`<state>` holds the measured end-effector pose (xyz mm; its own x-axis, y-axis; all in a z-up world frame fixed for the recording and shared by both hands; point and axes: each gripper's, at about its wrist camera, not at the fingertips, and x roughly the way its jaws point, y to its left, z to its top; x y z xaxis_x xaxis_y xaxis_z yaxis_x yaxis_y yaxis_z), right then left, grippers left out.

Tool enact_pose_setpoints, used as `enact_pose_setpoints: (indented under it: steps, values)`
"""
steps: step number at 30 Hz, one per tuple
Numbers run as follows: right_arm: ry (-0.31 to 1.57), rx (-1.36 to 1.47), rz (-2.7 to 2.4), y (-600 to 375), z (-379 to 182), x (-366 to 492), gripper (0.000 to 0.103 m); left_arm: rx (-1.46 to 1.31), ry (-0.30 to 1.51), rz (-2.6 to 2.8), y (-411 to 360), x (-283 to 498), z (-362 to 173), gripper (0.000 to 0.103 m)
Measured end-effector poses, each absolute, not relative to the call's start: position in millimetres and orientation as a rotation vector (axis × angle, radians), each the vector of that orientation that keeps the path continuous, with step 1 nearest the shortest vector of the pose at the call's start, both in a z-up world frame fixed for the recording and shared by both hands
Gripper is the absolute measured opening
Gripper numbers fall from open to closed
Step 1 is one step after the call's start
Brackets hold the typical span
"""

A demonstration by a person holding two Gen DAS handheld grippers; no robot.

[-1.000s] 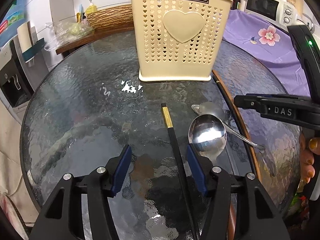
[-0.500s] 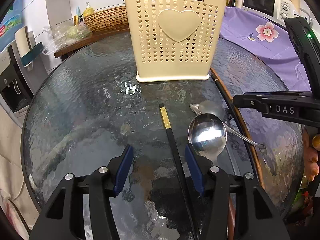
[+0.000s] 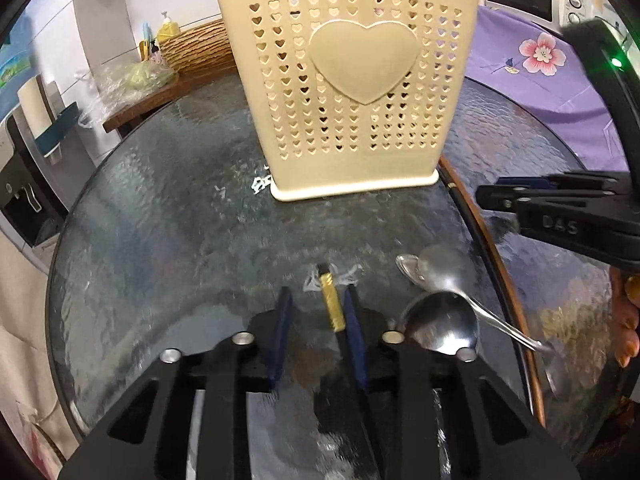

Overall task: Organize utensils
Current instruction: 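Close the right tool on a brown chopstick while the left tool grasps a black chopstick, then lift both held chopsticks off the table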

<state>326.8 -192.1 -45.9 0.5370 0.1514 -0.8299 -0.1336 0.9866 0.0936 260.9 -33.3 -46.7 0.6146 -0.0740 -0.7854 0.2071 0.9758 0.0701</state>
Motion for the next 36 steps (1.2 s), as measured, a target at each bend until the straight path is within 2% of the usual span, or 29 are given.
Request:
enact_pose_setpoints:
  steps: [2, 3, 9, 18, 25, 36]
  values:
    - [0.994, 0.082, 0.193, -199, -46, 326, 0.027, 0.150, 0.905, -0.165, -31, 264, -47, 0.011]
    - [0.991, 0.097, 0.193, -202, -45, 325, 0.027, 0.149, 0.907, -0.161, -30, 265, -47, 0.010]
    - [0.994, 0.160, 0.240, -202, -41, 328, 0.027, 0.121, 0.906, -0.146, -20, 265, -47, 0.009]
    - [1.002, 0.043, 0.136, -201, -46, 337, 0.027, 0.121, 0.905, -0.131, -15, 265, -46, 0.009]
    - [1.011, 0.254, 0.195, -225, -45, 342, 0.027, 0.107, 0.907, -0.133, -15, 266, -46, 0.009]
    - [1.017, 0.062, 0.164, -187, -46, 348, 0.028, 0.110, 0.907, -0.136, -14, 267, -46, 0.009]
